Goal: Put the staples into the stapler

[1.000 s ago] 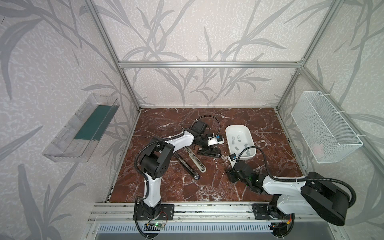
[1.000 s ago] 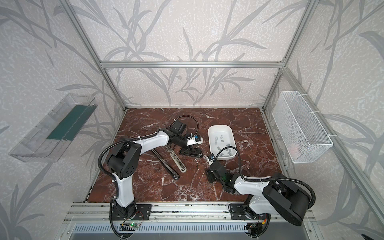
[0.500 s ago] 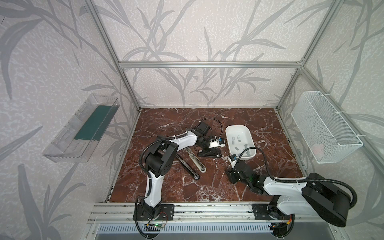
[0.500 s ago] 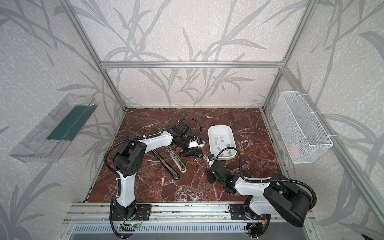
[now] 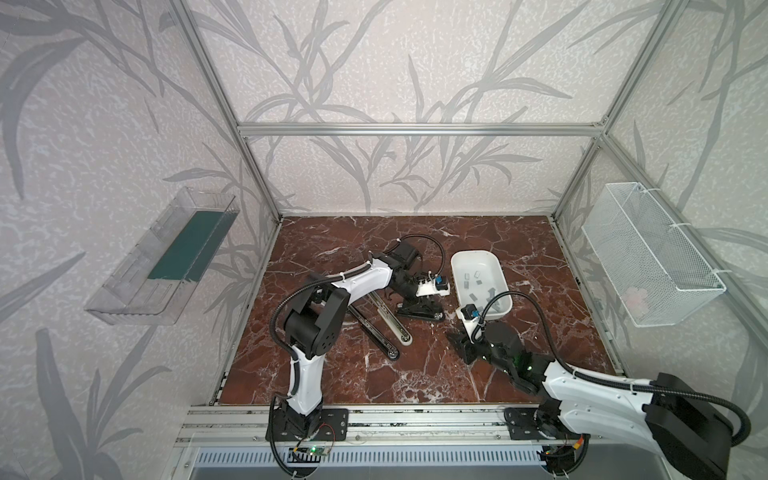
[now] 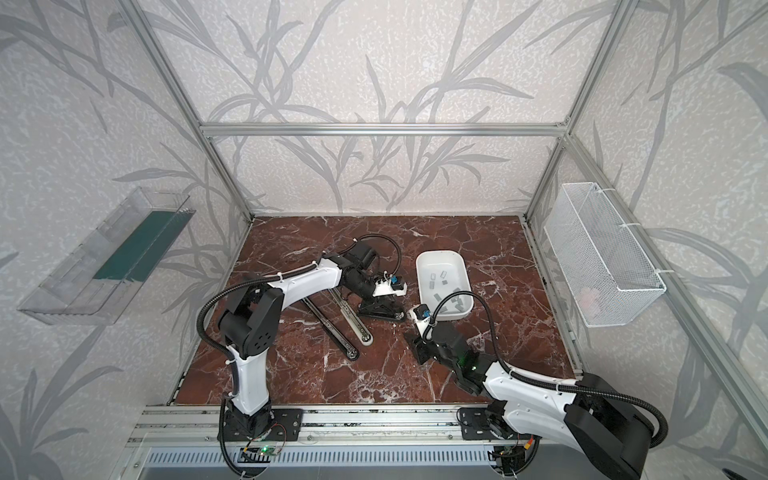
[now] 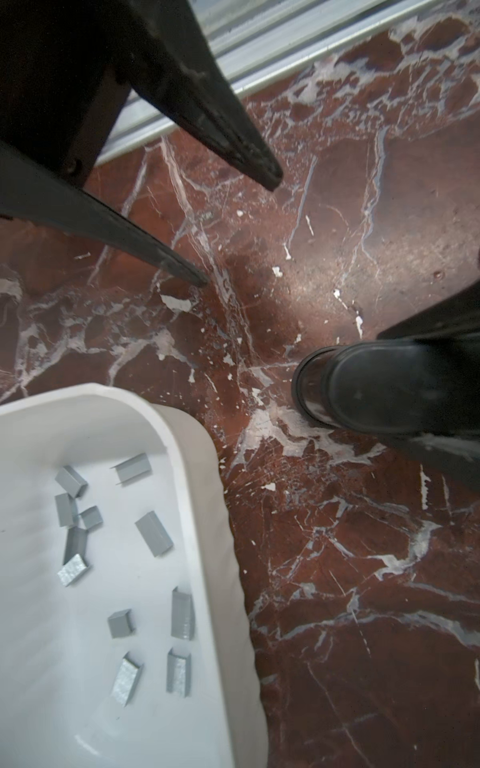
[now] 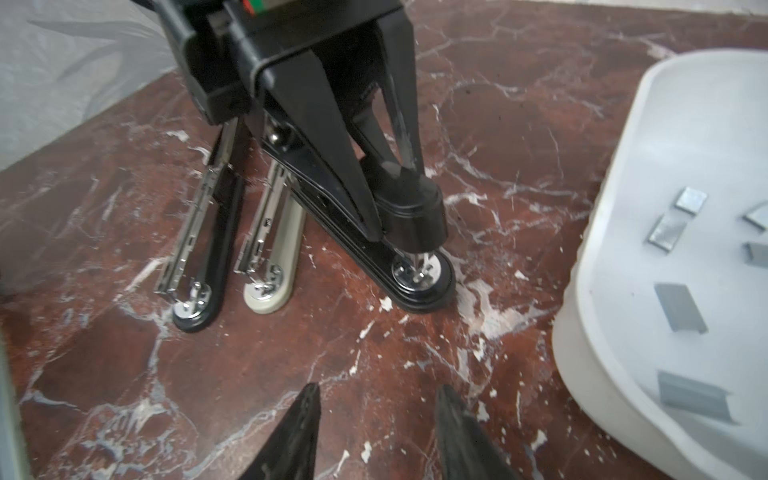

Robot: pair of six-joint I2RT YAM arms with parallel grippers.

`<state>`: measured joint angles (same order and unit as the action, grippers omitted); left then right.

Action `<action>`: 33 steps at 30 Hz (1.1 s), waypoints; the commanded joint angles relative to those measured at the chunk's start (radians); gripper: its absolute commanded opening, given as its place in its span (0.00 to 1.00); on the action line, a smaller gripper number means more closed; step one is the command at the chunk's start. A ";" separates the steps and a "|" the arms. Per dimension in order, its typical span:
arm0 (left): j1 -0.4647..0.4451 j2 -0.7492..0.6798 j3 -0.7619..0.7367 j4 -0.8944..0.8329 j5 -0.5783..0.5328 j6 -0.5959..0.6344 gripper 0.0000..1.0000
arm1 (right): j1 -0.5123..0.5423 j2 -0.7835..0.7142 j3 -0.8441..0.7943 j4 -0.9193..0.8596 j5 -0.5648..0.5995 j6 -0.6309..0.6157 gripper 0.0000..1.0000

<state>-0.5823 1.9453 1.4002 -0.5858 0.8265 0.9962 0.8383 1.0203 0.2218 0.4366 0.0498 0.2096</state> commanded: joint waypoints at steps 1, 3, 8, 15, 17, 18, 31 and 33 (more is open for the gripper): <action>0.005 -0.115 -0.012 -0.046 0.108 0.061 0.00 | -0.004 -0.039 -0.025 0.059 -0.048 -0.057 0.46; 0.004 -0.154 -0.034 -0.045 0.123 0.064 0.00 | -0.007 -0.051 -0.031 0.076 -0.055 -0.060 0.46; 0.001 -0.236 -0.119 0.014 0.144 0.045 0.00 | -0.009 -0.065 -0.024 0.091 -0.112 -0.088 0.45; -0.004 -0.337 -0.239 0.123 0.186 -0.020 0.00 | -0.008 -0.105 0.003 0.080 -0.135 -0.115 0.46; -0.004 -0.363 -0.269 0.158 0.202 -0.037 0.00 | -0.008 -0.096 0.025 0.060 -0.145 -0.126 0.46; -0.007 -0.371 -0.282 0.175 0.210 -0.047 0.00 | -0.007 -0.086 0.034 0.060 -0.157 -0.128 0.46; -0.022 -0.382 -0.294 0.184 0.261 -0.064 0.00 | -0.007 0.046 0.113 0.094 -0.255 -0.151 0.42; -0.023 -0.379 -0.288 0.175 0.274 -0.055 0.00 | -0.006 0.063 0.116 0.100 -0.266 -0.155 0.38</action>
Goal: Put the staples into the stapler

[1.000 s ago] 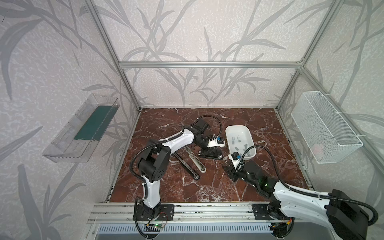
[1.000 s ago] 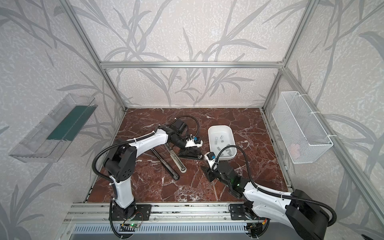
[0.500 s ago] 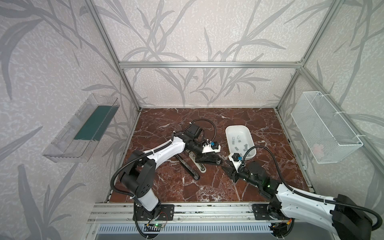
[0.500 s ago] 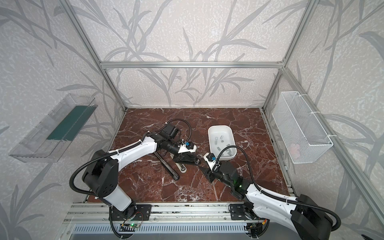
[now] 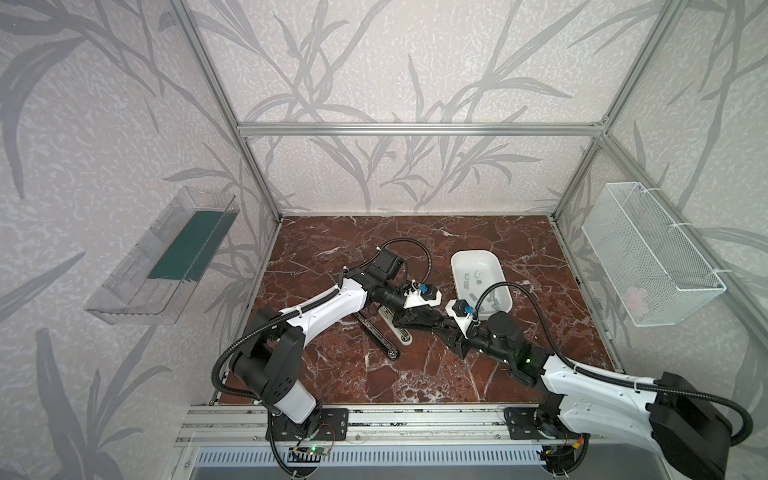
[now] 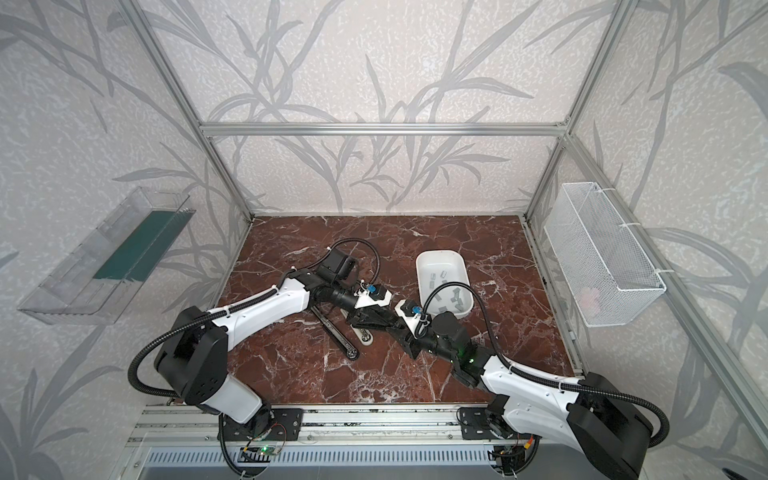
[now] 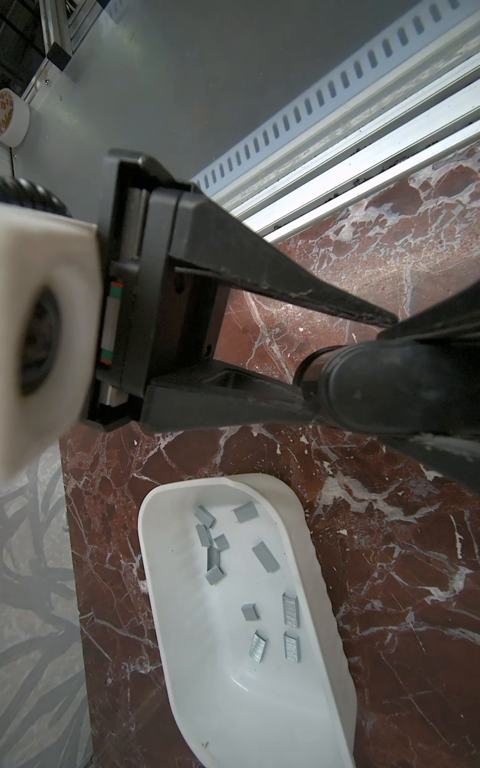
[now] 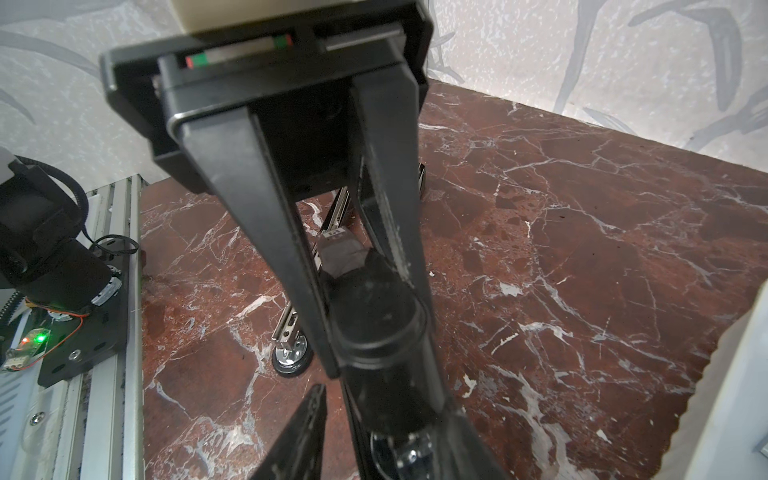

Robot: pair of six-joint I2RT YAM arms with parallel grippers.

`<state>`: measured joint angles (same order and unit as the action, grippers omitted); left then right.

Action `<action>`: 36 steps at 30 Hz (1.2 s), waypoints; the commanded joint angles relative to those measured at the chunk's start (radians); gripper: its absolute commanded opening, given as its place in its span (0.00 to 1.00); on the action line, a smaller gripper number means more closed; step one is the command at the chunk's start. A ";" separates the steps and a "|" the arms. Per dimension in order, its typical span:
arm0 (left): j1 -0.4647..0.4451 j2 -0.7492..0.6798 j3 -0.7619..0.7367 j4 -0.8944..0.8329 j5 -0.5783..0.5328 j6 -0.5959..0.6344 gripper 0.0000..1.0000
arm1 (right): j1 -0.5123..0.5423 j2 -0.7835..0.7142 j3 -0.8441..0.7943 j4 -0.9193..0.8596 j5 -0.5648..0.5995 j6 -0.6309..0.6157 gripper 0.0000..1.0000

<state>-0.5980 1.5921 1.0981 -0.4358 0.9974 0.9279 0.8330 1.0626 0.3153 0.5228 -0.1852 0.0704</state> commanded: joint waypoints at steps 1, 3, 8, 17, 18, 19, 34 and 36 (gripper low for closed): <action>-0.008 -0.026 0.014 0.027 0.112 0.014 0.00 | -0.001 0.030 0.023 0.019 -0.035 -0.015 0.36; -0.007 -0.026 0.018 0.022 0.144 0.015 0.00 | -0.002 0.051 0.026 0.027 -0.043 -0.019 0.29; -0.008 -0.028 0.031 -0.020 0.155 0.046 0.00 | -0.002 0.060 0.022 0.040 -0.063 -0.026 0.19; 0.051 -0.071 -0.036 0.132 0.205 -0.022 0.00 | 0.000 0.036 -0.019 0.001 -0.120 -0.042 0.00; 0.071 -0.077 -0.049 0.181 0.212 -0.052 0.00 | 0.002 0.032 -0.037 0.005 -0.120 -0.040 0.00; 0.092 -0.084 -0.055 0.198 0.219 -0.055 0.00 | 0.007 0.033 -0.050 0.005 -0.119 -0.041 0.00; 0.354 -0.072 -0.182 0.729 0.235 -0.382 0.00 | 0.098 -0.051 -0.103 -0.132 0.092 -0.016 0.00; 0.374 -0.070 -0.227 0.869 0.205 -0.454 0.00 | 0.107 -0.066 -0.103 -0.145 0.096 -0.016 0.00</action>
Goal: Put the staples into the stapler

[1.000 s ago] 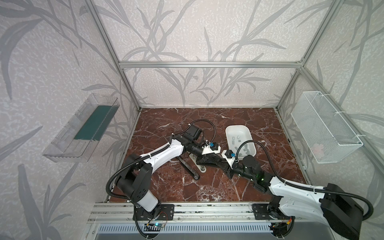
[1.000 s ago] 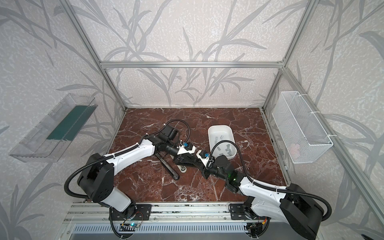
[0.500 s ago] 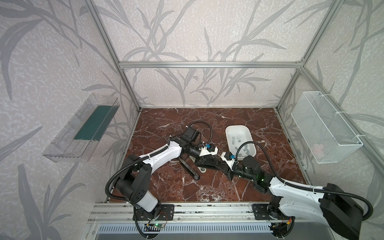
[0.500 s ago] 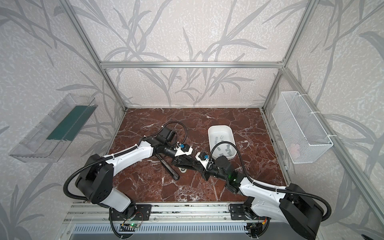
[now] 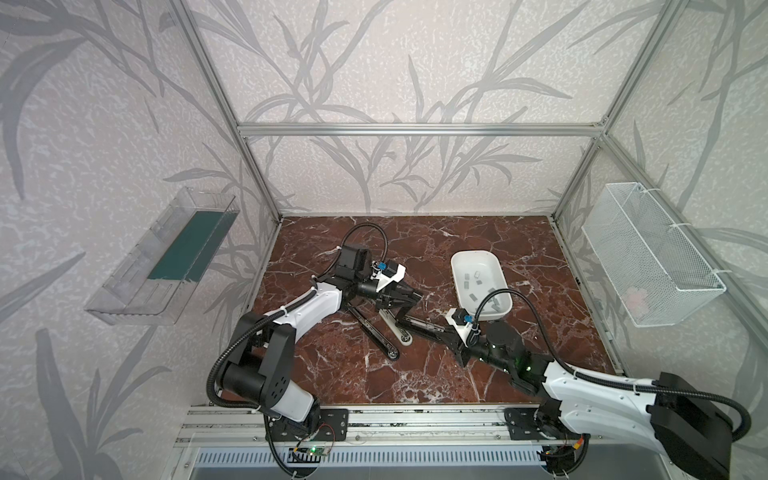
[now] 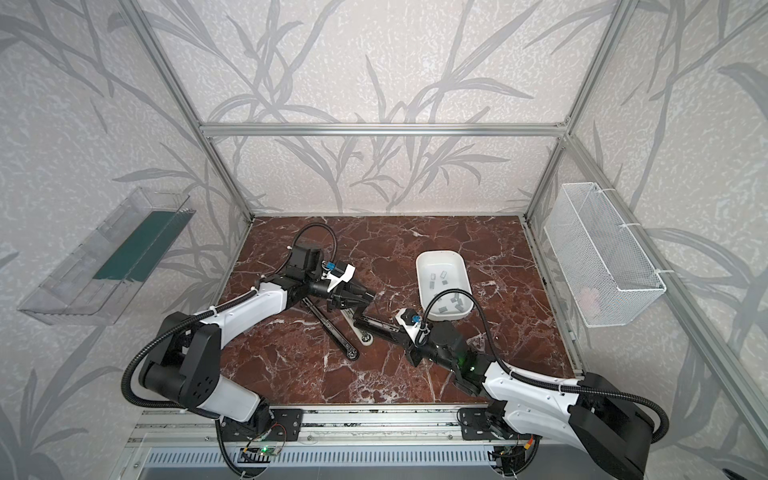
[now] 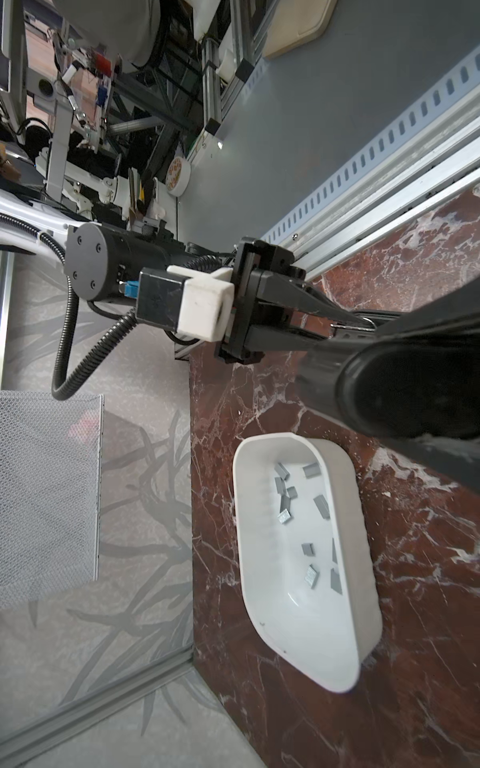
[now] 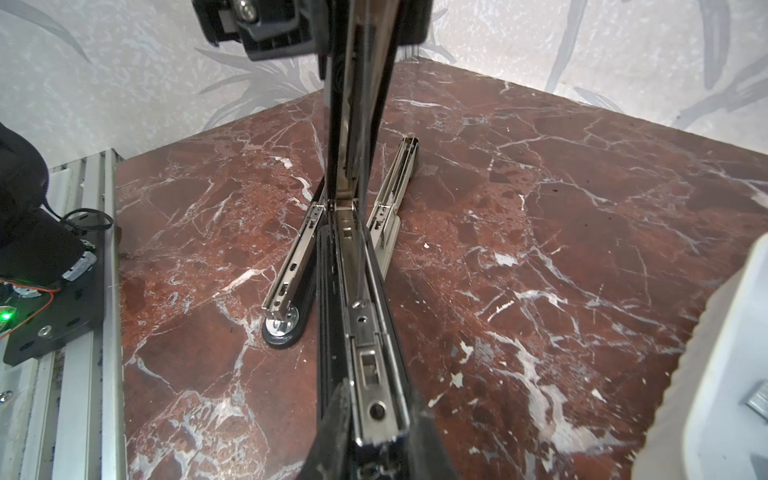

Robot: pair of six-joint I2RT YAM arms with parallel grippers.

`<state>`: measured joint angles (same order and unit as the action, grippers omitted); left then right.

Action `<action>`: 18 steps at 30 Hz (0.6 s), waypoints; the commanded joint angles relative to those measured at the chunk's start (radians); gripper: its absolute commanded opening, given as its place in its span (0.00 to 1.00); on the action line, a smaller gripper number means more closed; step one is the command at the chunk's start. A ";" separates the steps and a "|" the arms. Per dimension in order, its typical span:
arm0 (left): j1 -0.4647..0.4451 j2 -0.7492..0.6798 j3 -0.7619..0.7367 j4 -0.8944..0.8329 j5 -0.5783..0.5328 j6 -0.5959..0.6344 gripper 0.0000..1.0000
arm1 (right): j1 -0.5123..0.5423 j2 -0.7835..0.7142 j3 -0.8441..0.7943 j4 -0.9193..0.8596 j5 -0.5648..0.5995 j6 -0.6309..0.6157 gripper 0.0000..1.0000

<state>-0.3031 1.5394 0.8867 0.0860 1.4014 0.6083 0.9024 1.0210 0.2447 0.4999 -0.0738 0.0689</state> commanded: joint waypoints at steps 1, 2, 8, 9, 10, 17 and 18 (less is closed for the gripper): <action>0.088 -0.017 -0.032 0.408 -0.207 -0.163 0.00 | 0.046 -0.028 -0.032 -0.125 -0.011 -0.015 0.00; 0.093 -0.013 -0.042 0.439 -0.211 -0.177 0.00 | 0.051 -0.029 -0.033 -0.124 -0.008 -0.018 0.00; 0.101 0.006 -0.059 0.483 -0.318 -0.185 0.00 | 0.102 -0.016 -0.012 -0.115 0.018 -0.021 0.00; 0.102 0.006 -0.066 0.492 -0.342 -0.185 0.04 | 0.110 -0.015 -0.008 -0.113 0.020 -0.019 0.00; 0.101 0.008 -0.075 0.510 -0.367 -0.188 0.08 | 0.115 -0.012 -0.004 -0.112 0.022 -0.018 0.00; 0.101 0.032 -0.078 0.550 -0.464 -0.243 0.30 | 0.159 0.036 0.023 -0.089 0.028 -0.017 0.00; 0.099 0.037 -0.079 0.563 -0.472 -0.258 0.33 | 0.161 0.047 0.029 -0.086 0.029 -0.014 0.00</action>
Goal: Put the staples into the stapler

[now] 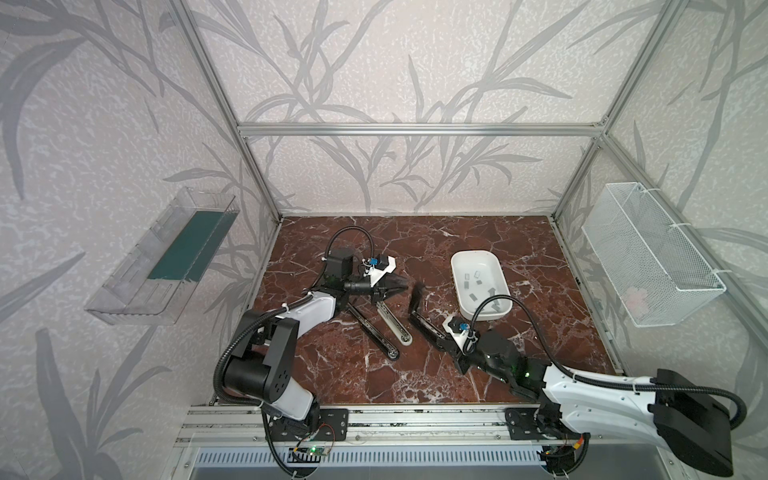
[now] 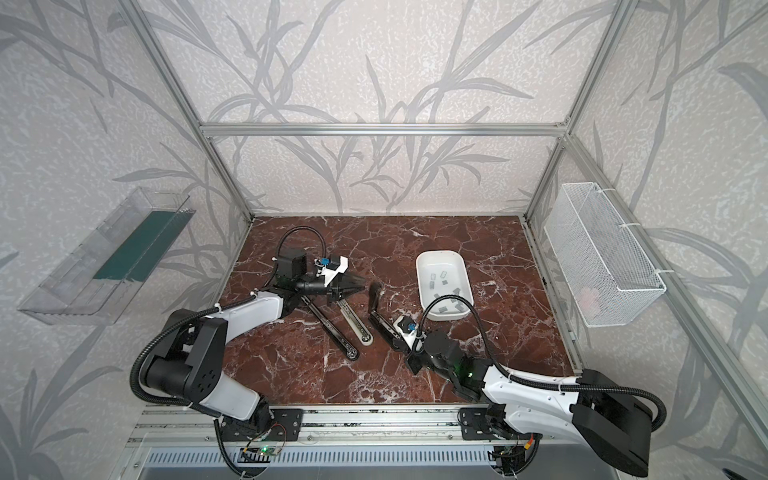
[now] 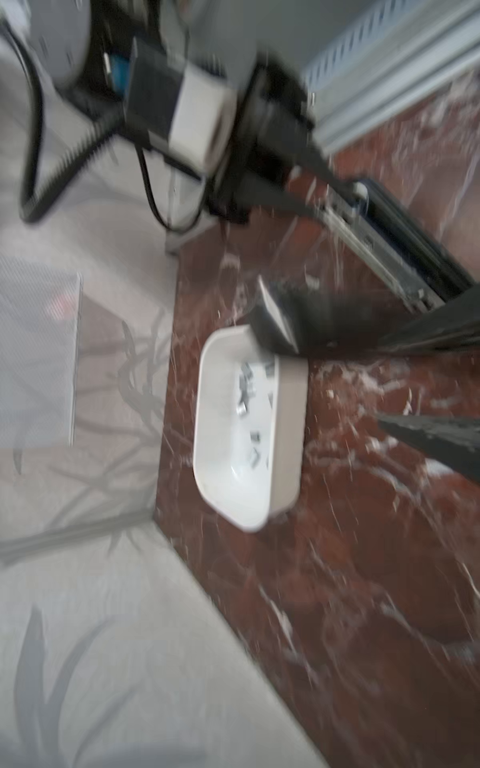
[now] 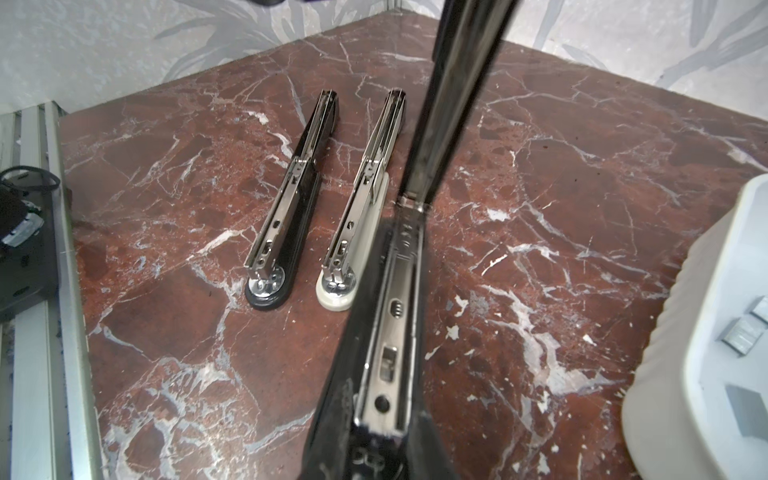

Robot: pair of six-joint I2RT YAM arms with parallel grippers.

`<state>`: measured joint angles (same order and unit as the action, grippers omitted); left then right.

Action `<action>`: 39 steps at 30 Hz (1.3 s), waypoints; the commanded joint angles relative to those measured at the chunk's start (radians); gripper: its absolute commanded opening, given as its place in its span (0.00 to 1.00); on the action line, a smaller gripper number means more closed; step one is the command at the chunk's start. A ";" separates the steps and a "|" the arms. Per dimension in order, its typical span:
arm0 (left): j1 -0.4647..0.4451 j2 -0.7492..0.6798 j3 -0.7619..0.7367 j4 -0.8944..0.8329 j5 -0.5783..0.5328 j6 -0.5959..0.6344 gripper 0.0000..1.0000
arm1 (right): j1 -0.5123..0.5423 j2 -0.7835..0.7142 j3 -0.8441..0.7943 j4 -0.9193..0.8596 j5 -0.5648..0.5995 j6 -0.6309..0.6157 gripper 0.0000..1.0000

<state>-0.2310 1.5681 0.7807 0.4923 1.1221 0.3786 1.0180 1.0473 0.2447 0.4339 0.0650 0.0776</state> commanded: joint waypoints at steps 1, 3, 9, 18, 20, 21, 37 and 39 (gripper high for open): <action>0.026 0.014 0.026 0.172 -0.200 -0.043 0.35 | 0.047 0.035 0.037 -0.018 -0.107 -0.022 0.00; 0.024 0.028 0.029 0.194 -0.225 -0.074 0.36 | 0.052 0.061 0.052 -0.013 -0.094 -0.013 0.00; -0.013 0.011 0.004 0.135 -0.262 0.039 0.42 | 0.054 0.130 0.124 -0.068 0.112 0.104 0.00; -0.258 -0.186 -0.143 -0.017 -0.434 0.358 0.47 | -0.039 0.144 0.130 -0.087 0.181 0.207 0.00; -0.317 -0.202 -0.196 0.042 -0.463 0.312 0.47 | -0.039 0.154 0.133 -0.086 0.175 0.209 0.00; -0.342 -0.205 -0.219 0.070 -0.481 0.300 0.47 | -0.039 0.159 0.133 -0.080 0.173 0.214 0.00; -0.492 0.007 -0.326 0.484 -0.627 0.201 0.52 | -0.042 0.170 0.132 -0.043 0.121 0.227 0.00; -0.492 0.024 -0.327 0.491 -0.626 0.211 0.52 | -0.041 0.174 0.134 -0.040 0.120 0.228 0.00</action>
<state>-0.7193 1.5734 0.4549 0.9009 0.5018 0.5896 0.9756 1.2121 0.3508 0.3630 0.2085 0.2974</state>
